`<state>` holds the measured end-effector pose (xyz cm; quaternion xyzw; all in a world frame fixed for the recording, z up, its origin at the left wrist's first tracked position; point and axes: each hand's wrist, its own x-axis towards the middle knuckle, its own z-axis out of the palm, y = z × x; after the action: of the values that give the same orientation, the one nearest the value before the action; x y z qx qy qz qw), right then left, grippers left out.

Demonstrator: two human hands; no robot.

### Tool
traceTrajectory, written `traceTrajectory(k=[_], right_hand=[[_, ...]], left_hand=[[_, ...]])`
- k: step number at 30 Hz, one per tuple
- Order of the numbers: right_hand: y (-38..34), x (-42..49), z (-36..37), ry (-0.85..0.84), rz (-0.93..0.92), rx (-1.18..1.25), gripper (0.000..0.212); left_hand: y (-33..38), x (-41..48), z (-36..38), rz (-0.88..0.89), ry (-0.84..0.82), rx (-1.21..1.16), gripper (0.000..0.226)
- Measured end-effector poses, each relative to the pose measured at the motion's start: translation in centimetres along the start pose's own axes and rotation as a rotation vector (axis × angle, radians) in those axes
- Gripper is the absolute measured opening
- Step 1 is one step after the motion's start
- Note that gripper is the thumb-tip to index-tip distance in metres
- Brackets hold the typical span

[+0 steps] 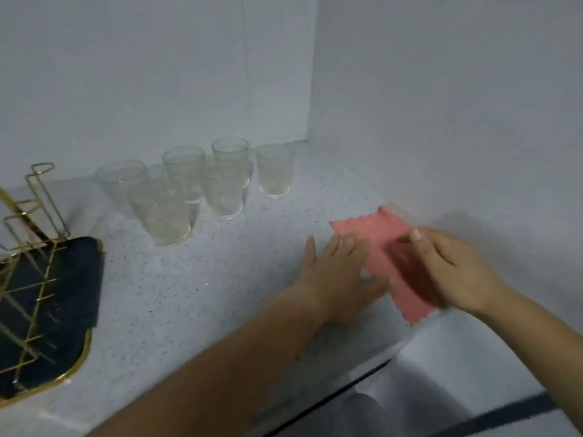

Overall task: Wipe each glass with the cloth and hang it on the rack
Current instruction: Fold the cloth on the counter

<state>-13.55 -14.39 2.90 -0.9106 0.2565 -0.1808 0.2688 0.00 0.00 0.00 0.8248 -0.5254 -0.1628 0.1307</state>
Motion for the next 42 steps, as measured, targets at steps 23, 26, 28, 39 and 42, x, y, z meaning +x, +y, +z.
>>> traceTrajectory(k=[23, 26, 28, 39, 42], right_hand=[[-4.5, -5.9, 6.1, -0.501, -0.181, -0.272, 0.064], [-7.5, -6.9, 7.8, -0.534, -0.259, -0.227, 0.055], [-9.0, -7.2, 8.6, -0.564, -0.308, -0.216, 0.056], [-10.7, -5.6, 9.7, -0.491, -0.342, 0.145, 0.018], [-8.9, -4.9, 9.0, -0.445, -0.323, 0.186, 0.009]], left_hand=[[-5.5, -10.6, -0.6, -0.306, -0.015, 0.102, 0.104], [-8.8, -15.3, -1.6, -0.348, -0.025, 0.053, 0.105], [-10.2, -17.7, -2.1, -0.377, -0.021, 0.027, 0.106], [-11.3, -22.4, -1.4, -0.170, 0.386, -0.076, 0.050], [-10.5, -22.6, -0.8, -0.149, 0.400, -0.219, 0.034]])
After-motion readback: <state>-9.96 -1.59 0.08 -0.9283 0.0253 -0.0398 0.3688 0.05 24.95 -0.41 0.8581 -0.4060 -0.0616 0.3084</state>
